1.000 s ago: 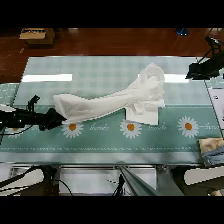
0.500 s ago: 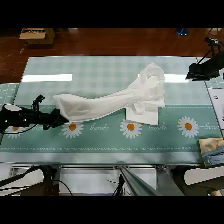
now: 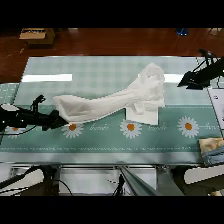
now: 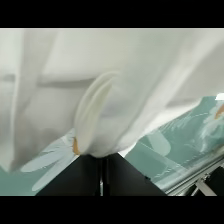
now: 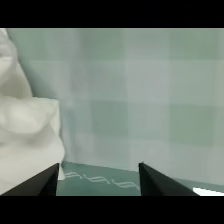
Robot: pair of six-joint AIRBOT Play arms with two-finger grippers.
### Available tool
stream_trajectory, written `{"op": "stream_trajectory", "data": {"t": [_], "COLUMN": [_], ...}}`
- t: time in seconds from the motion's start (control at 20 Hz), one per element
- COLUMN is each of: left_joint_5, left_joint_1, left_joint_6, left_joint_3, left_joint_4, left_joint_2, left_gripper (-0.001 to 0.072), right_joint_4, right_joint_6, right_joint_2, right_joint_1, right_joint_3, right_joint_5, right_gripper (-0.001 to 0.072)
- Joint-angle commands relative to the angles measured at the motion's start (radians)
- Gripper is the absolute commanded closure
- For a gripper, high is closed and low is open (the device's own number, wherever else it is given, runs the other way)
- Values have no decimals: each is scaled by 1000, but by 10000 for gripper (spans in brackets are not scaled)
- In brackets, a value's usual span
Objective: Fold the shirts.
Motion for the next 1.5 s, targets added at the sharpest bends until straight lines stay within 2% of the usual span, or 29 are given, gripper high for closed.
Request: {"op": "stream_trajectory", "data": {"t": [0.0,0.25,0.5,0.55,0.6,0.65,0.7,0.85,1.1,1.3,1.45], "left_joint_5": [-16,-16,-17,-17,-19,-24,-34,-79,-156,-191,-188], "left_joint_1": [2,2,2,2,2,2,2,2,2,1,2], "left_joint_6": [4,4,3,3,3,3,4,7,2,-47,-75], "left_joint_3": [1,1,2,6,13,24,42,170,513,784,986], "left_joint_4": [-50,-111,-150,-153,-153,-153,-153,-163,-291,-301,-301], "left_joint_2": [18,18,18,18,18,18,18,22,72,107,137], "left_gripper": [688,688,688,688,688,688,688,689,688,689,689], "right_joint_4": [212,219,216,216,207,209,208,205,217,221,220], "right_joint_6": [-103,-290,-357,-357,-353,-343,-332,-332,-327,-263,-202], "right_joint_2": [-13,-40,-76,-79,-78,-72,-61,44,351,563,685], "right_joint_1": [-11,63,155,169,181,180,178,134,80,80,80], "right_joint_3": [-113,-178,-180,-180,-180,-180,-179,-179,-174,-137,-31], "right_joint_5": [-95,-148,-228,-263,-312,-342,-357,-349,-329,-330,-341], "right_gripper": [131,131,134,195,409,593,668,668,670,670,670]}}
